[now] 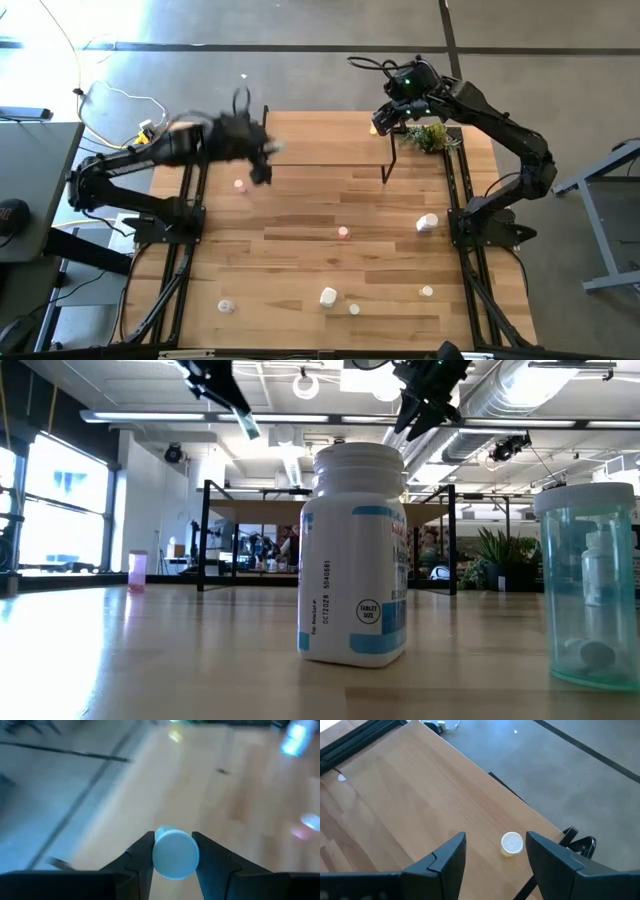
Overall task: Pick and place medicine bottles onto shelf by color
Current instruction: Put the top green pill bottle on the shelf
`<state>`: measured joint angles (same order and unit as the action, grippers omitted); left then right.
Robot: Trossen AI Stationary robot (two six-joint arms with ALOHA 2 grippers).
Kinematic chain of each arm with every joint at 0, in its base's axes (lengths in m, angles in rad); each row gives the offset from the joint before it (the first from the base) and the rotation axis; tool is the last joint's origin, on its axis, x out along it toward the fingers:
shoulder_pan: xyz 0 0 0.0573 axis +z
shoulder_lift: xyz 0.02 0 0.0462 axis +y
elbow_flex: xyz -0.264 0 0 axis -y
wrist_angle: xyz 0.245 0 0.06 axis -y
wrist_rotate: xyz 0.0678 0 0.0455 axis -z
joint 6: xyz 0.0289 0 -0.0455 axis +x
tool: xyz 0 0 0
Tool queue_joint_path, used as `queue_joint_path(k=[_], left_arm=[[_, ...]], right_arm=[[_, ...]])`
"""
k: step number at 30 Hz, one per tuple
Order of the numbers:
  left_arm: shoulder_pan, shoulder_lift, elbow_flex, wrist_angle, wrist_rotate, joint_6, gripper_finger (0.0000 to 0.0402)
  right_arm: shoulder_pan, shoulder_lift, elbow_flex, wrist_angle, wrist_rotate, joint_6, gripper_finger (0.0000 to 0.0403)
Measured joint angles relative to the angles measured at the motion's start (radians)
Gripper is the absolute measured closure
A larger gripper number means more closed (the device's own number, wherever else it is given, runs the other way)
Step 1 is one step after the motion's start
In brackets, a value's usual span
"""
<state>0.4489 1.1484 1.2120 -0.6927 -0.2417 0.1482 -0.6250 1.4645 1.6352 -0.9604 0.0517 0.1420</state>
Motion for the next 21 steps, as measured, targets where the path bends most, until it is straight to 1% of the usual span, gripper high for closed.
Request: queue_joint_path(k=[5,10,15,21], left_arm=[[0.16,0.118,0.158,-0.06,0.061,0.084,0.0289],[0.259,0.25,0.281,-0.17,0.124,0.09,0.0289],[0.295,0.364,0.343,-0.283,0.177,0.065,0.0289],[0.295,0.438,0.347,-0.314,0.191,0.072,0.0289]], right_arm=[[0.003,0.0,0.0,-0.002,0.0,0.021,0.0206],[0.017,0.0,0.0,-0.042,0.0,0.069,0.0206],[0.041,0.0,0.0,-0.1,0.0,0.103,0.0206],[0.072,0.0,0.0,-0.128,0.0,0.112,0.0206]])
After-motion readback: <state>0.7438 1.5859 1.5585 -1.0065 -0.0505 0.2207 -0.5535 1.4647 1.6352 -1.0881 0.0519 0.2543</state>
